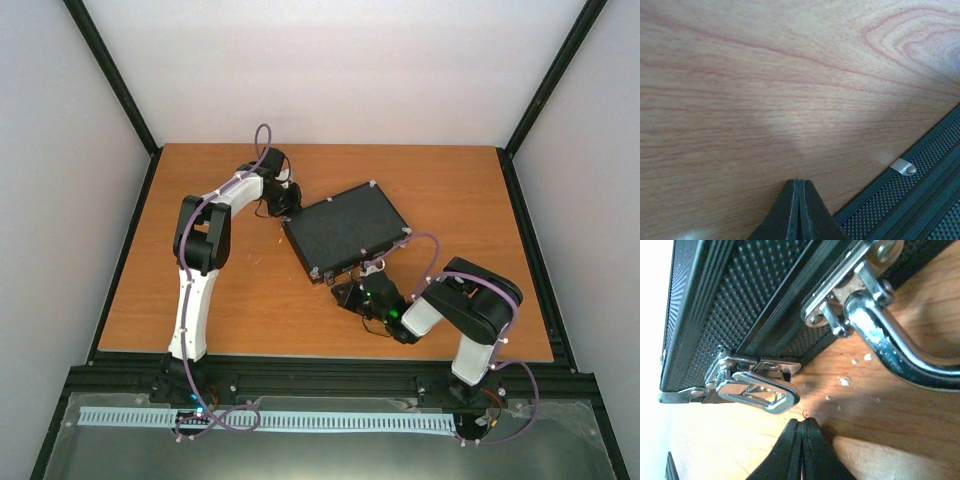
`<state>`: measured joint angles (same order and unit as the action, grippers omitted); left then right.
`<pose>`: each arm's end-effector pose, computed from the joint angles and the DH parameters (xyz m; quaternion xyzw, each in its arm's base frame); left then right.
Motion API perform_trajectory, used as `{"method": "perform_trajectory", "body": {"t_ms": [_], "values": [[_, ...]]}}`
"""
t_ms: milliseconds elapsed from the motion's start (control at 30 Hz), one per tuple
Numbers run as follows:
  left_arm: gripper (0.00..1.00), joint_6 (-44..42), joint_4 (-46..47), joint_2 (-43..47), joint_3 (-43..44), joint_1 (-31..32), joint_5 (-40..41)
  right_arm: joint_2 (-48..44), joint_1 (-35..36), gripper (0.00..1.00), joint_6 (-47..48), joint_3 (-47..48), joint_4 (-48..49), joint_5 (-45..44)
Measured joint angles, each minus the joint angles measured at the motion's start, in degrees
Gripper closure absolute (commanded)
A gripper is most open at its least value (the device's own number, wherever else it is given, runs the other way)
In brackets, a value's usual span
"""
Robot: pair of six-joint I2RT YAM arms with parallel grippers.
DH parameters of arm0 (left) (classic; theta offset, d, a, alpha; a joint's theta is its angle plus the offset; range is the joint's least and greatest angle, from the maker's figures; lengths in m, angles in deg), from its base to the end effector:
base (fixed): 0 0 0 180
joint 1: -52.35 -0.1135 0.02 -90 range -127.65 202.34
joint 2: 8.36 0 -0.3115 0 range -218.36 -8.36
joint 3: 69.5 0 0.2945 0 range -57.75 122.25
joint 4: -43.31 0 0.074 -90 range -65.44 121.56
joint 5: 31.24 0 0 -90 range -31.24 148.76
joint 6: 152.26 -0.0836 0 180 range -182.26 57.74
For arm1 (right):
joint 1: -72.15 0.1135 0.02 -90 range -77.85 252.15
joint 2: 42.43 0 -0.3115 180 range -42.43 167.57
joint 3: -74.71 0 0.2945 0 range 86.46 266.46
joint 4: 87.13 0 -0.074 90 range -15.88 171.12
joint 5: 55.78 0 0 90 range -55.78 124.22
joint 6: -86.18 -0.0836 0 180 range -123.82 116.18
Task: Pack up texas hold em set
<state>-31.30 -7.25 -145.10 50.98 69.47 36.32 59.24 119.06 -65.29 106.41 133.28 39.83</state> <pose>0.5536 -0.2039 0.1055 -0.0770 0.9586 -0.2544 0.1023 0.2131 0.2397 0.0643 0.0849 0.8592 0.4324 0.2598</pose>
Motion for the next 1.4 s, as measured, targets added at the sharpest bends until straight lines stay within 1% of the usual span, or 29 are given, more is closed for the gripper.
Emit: {"method": "perform_trajectory", "body": {"t_ms": [133,433,867,1100,1200,1400], "values": [[0.99,-0.24,0.26,0.09,-0.24,-0.02,-0.07,-0.09,0.04,0.97,0.09,-0.63,0.76,0.46],[0.99,-0.59,0.28,0.09,-0.24,-0.04,-0.09,-3.41,0.04,0.97,2.12,-1.01,-3.19,0.33],[0.99,-0.76,0.5,0.09,-0.44,-0.09,-0.17,-1.38,-0.28,0.97,3.1,3.74,-4.42,1.29],[0.99,-0.55,4.7,0.2,-2.05,-0.74,-0.81,0.72,-0.28,0.97,2.32,6.12,-4.9,1.9],[0.99,-0.48,5.77,0.57,-2.97,-0.76,-0.87,2.38,-0.42,0.97,1.6,7.43,-7.3,0.04],[0.99,0.26,10.03,1.42,-5.44,-0.74,-0.59,3.08,-0.24,0.97,1.16,9.51,-9.22,0.28]]}}
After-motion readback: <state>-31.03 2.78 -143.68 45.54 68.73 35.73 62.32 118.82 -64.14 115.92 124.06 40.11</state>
